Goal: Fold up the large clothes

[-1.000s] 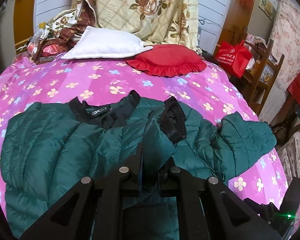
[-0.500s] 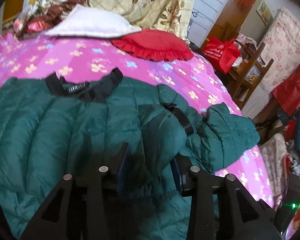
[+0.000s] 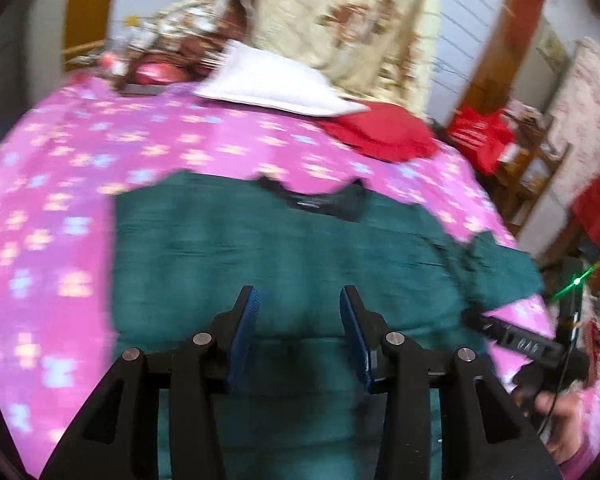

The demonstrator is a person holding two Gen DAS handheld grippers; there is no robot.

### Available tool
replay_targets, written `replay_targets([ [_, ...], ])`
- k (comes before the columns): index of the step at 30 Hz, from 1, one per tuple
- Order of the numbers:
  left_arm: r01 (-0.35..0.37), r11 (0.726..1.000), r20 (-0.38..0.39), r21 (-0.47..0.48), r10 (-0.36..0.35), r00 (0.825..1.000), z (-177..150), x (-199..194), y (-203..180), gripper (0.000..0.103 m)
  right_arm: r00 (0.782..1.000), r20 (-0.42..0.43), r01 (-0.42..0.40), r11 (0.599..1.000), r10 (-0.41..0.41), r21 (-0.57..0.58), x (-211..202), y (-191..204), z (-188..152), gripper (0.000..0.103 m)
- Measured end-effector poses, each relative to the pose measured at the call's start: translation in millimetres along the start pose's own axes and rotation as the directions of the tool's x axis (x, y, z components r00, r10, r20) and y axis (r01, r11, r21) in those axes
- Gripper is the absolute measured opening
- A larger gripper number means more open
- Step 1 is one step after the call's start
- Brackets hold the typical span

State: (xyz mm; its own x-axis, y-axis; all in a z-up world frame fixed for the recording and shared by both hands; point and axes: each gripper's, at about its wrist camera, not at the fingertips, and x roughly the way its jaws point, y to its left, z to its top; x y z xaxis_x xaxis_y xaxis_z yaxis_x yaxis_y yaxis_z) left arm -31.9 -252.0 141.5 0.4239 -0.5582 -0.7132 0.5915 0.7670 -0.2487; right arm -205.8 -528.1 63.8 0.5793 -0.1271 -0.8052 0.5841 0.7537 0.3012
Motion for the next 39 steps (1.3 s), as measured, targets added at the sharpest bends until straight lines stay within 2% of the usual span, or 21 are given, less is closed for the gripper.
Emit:
replay_targets([
  [2,-0.074,0.997,0.019,-0.013,0.074,0.997,1.6,-6.4,21.8,0.024,1.0,-0.008,0.013,0.999,-0.013,-0.039,16.2,13.8,8.4,0.098],
  [4,-0.131,0.99,0.022,-0.048,0.132,0.991,2.2,-8.8,44.8,0.024,0.999,-0.008,0.038,0.997,-0.039,-0.071,30.0,22.7,17.3,0.084],
  [8,-0.186,0.974,0.019,-0.129,0.19,0.982,4.8,-8.1,82.4,0.024,0.999,-0.045,-0.001,0.996,-0.003,-0.09,54.1,32.6,26.4,0.034],
  [9,-0.196,0.971,0.02,-0.138,0.201,0.979,4.9,-7.5,87.1,0.024,0.999,-0.042,-0.01,0.996,0.006,-0.088,53.8,33.5,27.1,0.029],
  [11,-0.215,0.964,0.016,-0.159,0.22,0.975,5.8,-1.5,96.2,0.024,1.0,0.004,-0.007,0.993,0.008,-0.114,44.6,37.5,31.0,0.025],
  [13,-0.22,0.959,0.006,-0.177,0.224,0.975,7.0,6.6,99.0,0.024,0.997,0.068,0.034,0.988,-0.024,-0.151,29.8,39.6,35.4,0.024],
  [17,-0.223,0.957,-0.022,-0.184,0.223,0.975,0.9,26.3,98.9,0.024,0.985,0.141,0.12,0.98,-0.098,-0.156,16.8,32.9,46.5,0.022],
  [21,-0.223,0.959,-0.047,-0.174,0.218,0.975,-2.4,39.5,88.4,0.024,0.98,0.123,0.171,0.976,-0.154,-0.136,30.8,18.6,50.5,0.02],
  [24,-0.245,0.958,-0.038,-0.152,0.242,0.97,-1.8,41.9,78.7,0.024,0.976,0.095,0.207,0.968,-0.194,-0.145,51.7,13.1,47.9,0.02],
  [26,-0.247,0.959,-0.027,-0.141,0.245,0.969,0.9,41.7,73.1,0.024,0.978,0.08,0.203,0.967,-0.193,-0.151,54.7,11.7,43.2,0.021],
  [28,-0.25,0.959,-0.011,-0.13,0.251,0.968,5.7,41.5,67.3,0.024,0.98,0.076,0.192,0.972,-0.183,-0.138,47.1,11.0,42.0,0.031],
  [30,-0.26,0.958,0.001,-0.118,0.262,0.965,10.7,44.0,62.9,0.024,0.977,0.082,0.207,0.97,-0.198,-0.127,33.4,14.4,41.7,0.05],
  [34,-0.276,0.955,0.01,-0.106,0.278,0.96,18.9,57.3,55.7,0.024,0.972,0.167,0.197,0.959,-0.165,-0.201,5.7,41.2,38.3,0.061],
  [35,-0.278,0.955,0.006,-0.108,0.28,0.96,20.5,62.0,55.2,0.024,0.974,0.181,0.177,0.956,-0.136,-0.235,1.8,53.3,37.1,0.065],
  [39,-0.287,0.951,-0.027,-0.119,0.286,0.958,20.0,81.7,57.4,0.024,0.992,0.123,0.068,0.942,-0.029,-0.328,18.5,88.4,38.9,0.067],
])
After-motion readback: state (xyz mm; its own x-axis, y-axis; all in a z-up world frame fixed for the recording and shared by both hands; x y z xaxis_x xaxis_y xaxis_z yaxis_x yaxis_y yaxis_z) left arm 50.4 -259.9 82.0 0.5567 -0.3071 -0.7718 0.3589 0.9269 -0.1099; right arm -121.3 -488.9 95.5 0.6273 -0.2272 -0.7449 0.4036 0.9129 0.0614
